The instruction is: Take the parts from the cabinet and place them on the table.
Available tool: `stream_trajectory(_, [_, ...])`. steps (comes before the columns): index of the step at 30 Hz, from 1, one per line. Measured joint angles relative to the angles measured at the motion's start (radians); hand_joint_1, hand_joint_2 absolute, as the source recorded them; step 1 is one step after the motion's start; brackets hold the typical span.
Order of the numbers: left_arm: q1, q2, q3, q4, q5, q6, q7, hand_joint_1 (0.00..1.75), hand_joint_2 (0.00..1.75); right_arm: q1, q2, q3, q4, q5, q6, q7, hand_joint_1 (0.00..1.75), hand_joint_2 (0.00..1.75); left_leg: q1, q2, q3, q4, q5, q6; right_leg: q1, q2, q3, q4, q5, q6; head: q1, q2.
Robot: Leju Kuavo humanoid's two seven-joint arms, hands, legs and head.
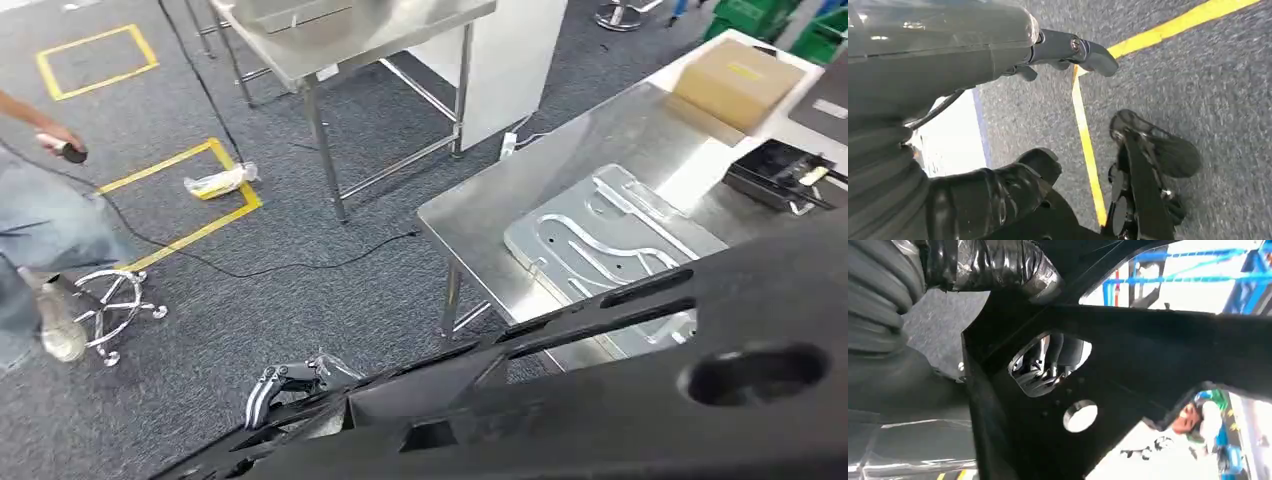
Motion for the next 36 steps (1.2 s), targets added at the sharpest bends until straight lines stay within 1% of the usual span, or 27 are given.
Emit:
stream_trajectory(1, [0.000,0.001,0.000,0.000,0.000,0.000,0.000,0.00,1.75,0.000,0.000,-0.002,0.000,0.001,0.000,0.000,1.75,1.75,0.003,-0.015,0.039,-0.088,0.045,0.000,-0.002,0.011,0.000,0.007,-0.004,0.004,0.000,0.000])
stream_trajectory(2, [0.001,0.001,-0.002,0.000,0.000,0.000,0.000,0.00,1.75,0.000,0.000,-0.003,0.000,0.002,-0.002,0.003,1.75,1.75,0.007,-0.058,0.063,-0.138,0.041,0.003,-0.004,0.019,-0.004,0.012,-0.007,0.010,0.001,0.000])
stream_trajectory(3, [0.001,0.001,-0.003,0.000,0.000,0.000,0.000,0.00,1.75,0.000,0.003,-0.005,0.001,0.003,-0.004,0.005,1.75,1.75,0.001,-0.060,0.066,-0.152,0.039,0.010,0.002,0.030,-0.013,0.023,-0.010,0.016,0.000,0.000])
stream_trajectory(6, [-0.009,0.000,-0.008,0.000,0.000,0.000,-0.001,0.00,1.75,0.004,0.006,-0.011,0.002,0.010,-0.013,0.011,1.75,1.75,-0.005,-0.038,0.062,-0.146,0.044,0.030,-0.002,0.049,-0.018,0.011,0.001,0.035,0.000,0.000])
stream_trajectory(7, [-0.010,-0.003,-0.010,0.000,0.000,-0.001,-0.001,0.00,1.75,0.004,0.006,-0.015,0.002,0.011,-0.015,0.014,1.75,1.75,0.005,-0.025,0.064,-0.156,0.051,0.040,0.001,0.046,-0.021,0.015,-0.003,0.040,0.000,0.000])
stream_trajectory(8, [-0.009,-0.004,-0.013,0.000,0.000,-0.001,-0.001,0.00,1.75,0.004,0.006,-0.019,0.002,0.011,-0.016,0.014,1.75,1.75,0.004,-0.015,0.066,-0.160,0.053,0.046,0.003,-0.003,-0.024,0.030,-0.016,0.044,0.001,0.000])
stream_trajectory(9, [-0.008,-0.004,-0.016,0.000,0.000,-0.001,-0.002,0.00,1.75,0.001,0.006,-0.023,0.002,0.011,-0.016,0.015,1.75,1.75,0.002,-0.004,0.065,-0.160,0.053,0.055,0.003,-0.042,-0.050,0.083,-0.052,0.048,0.003,0.000])
stream_trajectory(11, [-0.004,-0.003,-0.021,0.000,0.000,-0.003,-0.002,0.00,1.75,0.003,0.006,-0.027,0.003,0.011,-0.016,0.015,1.75,1.75,-0.003,0.018,0.063,-0.160,0.051,0.059,-0.004,-0.060,-0.122,0.232,-0.121,0.053,0.003,0.000])
stream_trajectory(12, [-0.004,-0.002,-0.022,0.000,0.000,-0.003,-0.002,0.00,1.75,0.003,0.005,-0.029,0.005,0.011,-0.017,0.015,1.75,1.75,-0.003,0.033,0.062,-0.160,0.051,0.059,-0.006,-0.062,-0.155,0.298,-0.140,0.055,0.003,0.000])
stream_trajectory(13, [-0.004,-0.002,-0.023,0.000,0.000,-0.002,-0.002,0.00,1.75,0.004,0.005,-0.031,0.008,0.011,-0.017,0.015,1.75,1.75,-0.004,0.045,0.063,-0.160,0.050,0.059,-0.007,-0.063,-0.162,0.311,-0.132,0.056,0.003,0.000])
stream_trajectory(14, [-0.004,-0.003,-0.023,0.000,0.000,-0.002,-0.002,0.00,1.75,0.004,0.005,-0.033,0.010,0.011,-0.017,0.015,1.75,1.75,-0.004,0.056,0.064,-0.160,0.049,0.058,-0.008,-0.065,-0.145,0.276,-0.103,0.056,0.003,0.000])
stream_trajectory(16, [-0.006,-0.004,-0.023,0.000,0.000,-0.003,-0.002,0.00,1.75,0.004,0.005,-0.036,0.010,0.011,-0.017,0.016,1.75,1.75,-0.004,0.076,0.070,-0.160,0.045,0.054,-0.007,-0.086,-0.057,0.113,-0.022,0.047,0.003,0.000])
stream_trajectory(17, [-0.008,-0.007,-0.024,0.000,-0.001,-0.003,-0.002,0.00,1.75,0.003,0.005,-0.038,0.010,0.011,-0.017,0.016,1.75,1.75,-0.005,0.084,0.075,-0.160,0.042,0.051,0.002,-0.140,-0.009,0.018,-0.005,0.036,0.003,0.000])
stream_trajectory(18, [-0.007,-0.008,-0.024,0.000,-0.002,-0.003,-0.002,0.00,1.75,0.001,0.006,-0.038,0.010,0.011,-0.017,0.016,1.75,1.75,-0.011,0.093,0.075,-0.159,0.038,0.045,0.015,-0.150,-0.005,0.010,-0.013,0.031,0.003,0.000])
stream_trajectory(21, [-0.010,-0.010,-0.024,0.000,-0.003,-0.003,-0.002,0.00,1.75,0.003,0.006,-0.042,0.010,0.011,-0.018,0.016,1.75,1.75,-0.010,0.123,0.086,-0.166,0.037,0.028,0.019,-0.112,-0.014,0.008,-0.010,0.021,0.003,0.000])
stream_trajectory(22, [-0.013,-0.010,-0.024,0.000,-0.003,-0.003,-0.002,0.00,1.75,0.002,0.006,-0.044,0.010,0.011,-0.018,0.016,1.75,1.75,-0.012,0.133,0.093,-0.168,0.033,0.020,0.013,-0.098,-0.006,-0.005,-0.003,0.011,0.003,0.000])
stream_trajectory(23, [-0.014,-0.009,-0.025,0.000,-0.005,-0.003,-0.003,0.00,1.75,0.003,0.007,-0.046,0.010,0.011,-0.018,0.018,1.75,1.75,-0.003,0.094,0.091,-0.154,0.021,0.015,0.006,-0.089,0.003,-0.015,0.004,0.007,0.003,0.000])
stream_trajectory(24, [-0.013,-0.009,-0.025,0.000,-0.005,-0.003,-0.005,0.00,1.75,-0.001,0.008,-0.049,0.010,0.011,-0.019,0.019,1.75,1.75,-0.004,0.046,0.071,-0.115,-0.008,0.014,0.001,-0.081,0.004,-0.020,0.007,0.000,0.003,0.000])
stream_trajectory(25, [-0.010,-0.009,-0.026,0.000,-0.005,-0.003,-0.006,0.00,1.75,-0.005,0.009,-0.051,0.010,0.010,-0.020,0.019,1.75,1.75,-0.004,0.020,0.037,-0.044,-0.048,0.012,0.000,-0.069,0.002,-0.020,0.008,-0.002,0.002,0.000])
stream_trajectory(27, [-0.008,-0.009,-0.028,0.000,-0.005,-0.004,-0.006,0.00,1.75,-0.004,0.008,-0.058,0.012,0.009,-0.022,0.021,1.75,1.75,-0.004,0.007,-0.037,0.104,-0.107,0.007,0.001,-0.044,0.001,-0.018,0.008,-0.004,0.002,0.000])
stream_trajectory(28, [-0.007,-0.010,-0.029,0.000,-0.005,-0.004,-0.006,0.00,1.75,-0.004,0.008,-0.062,0.014,0.009,-0.024,0.022,1.75,1.75,-0.004,0.007,-0.055,0.134,-0.101,0.006,0.001,-0.028,0.000,-0.015,0.008,-0.004,0.002,0.000])
stream_trajectory(29, [-0.006,-0.010,-0.030,0.000,-0.004,-0.004,-0.006,0.00,1.75,-0.004,0.008,-0.066,0.016,0.009,-0.025,0.023,1.75,1.75,-0.003,0.007,-0.049,0.113,-0.073,0.005,0.000,-0.014,0.001,-0.012,0.006,-0.003,0.002,0.000])
stream_trajectory(30, [-0.006,-0.009,-0.031,0.000,-0.004,-0.004,-0.006,0.00,1.75,-0.004,0.008,-0.069,0.016,0.009,-0.027,0.023,1.75,1.75,-0.002,0.004,-0.026,0.054,-0.029,0.005,-0.002,0.002,0.000,-0.007,0.004,-0.001,0.002,0.000])
stream_trajectory(31, [-0.006,-0.009,-0.031,0.000,-0.004,-0.004,-0.006,0.00,1.75,-0.005,0.008,-0.072,0.016,0.009,-0.029,0.024,1.75,1.75,0.001,-0.005,0.016,-0.041,0.026,0.004,-0.004,0.017,0.001,0.000,0.001,0.005,0.002,0.000])
stream_trajectory(32, [-0.006,-0.008,-0.031,0.000,-0.004,-0.004,-0.006,0.00,1.75,-0.005,0.008,-0.074,0.016,0.009,-0.031,0.023,1.75,1.75,0.007,-0.039,0.050,-0.125,0.060,0.003,-0.006,0.028,-0.001,0.008,-0.005,0.011,0.002,0.000])
stream_trajectory(33, [-0.003,-0.009,-0.032,0.000,-0.004,-0.004,-0.006,0.00,1.75,-0.006,0.008,-0.076,0.017,0.009,-0.031,0.023,1.75,1.75,0.006,-0.081,0.059,-0.142,0.038,0.003,0.000,0.036,-0.010,0.017,-0.009,0.018,0.002,0.000])
stream_trajectory(36, [-0.011,-0.009,-0.035,0.000,-0.005,-0.004,-0.006,0.00,1.75,-0.006,0.008,-0.080,0.016,0.009,-0.031,0.024,1.75,1.75,-0.001,-0.059,0.059,-0.141,0.042,0.022,-0.005,0.063,-0.019,0.015,-0.001,0.034,0.002,0.000])
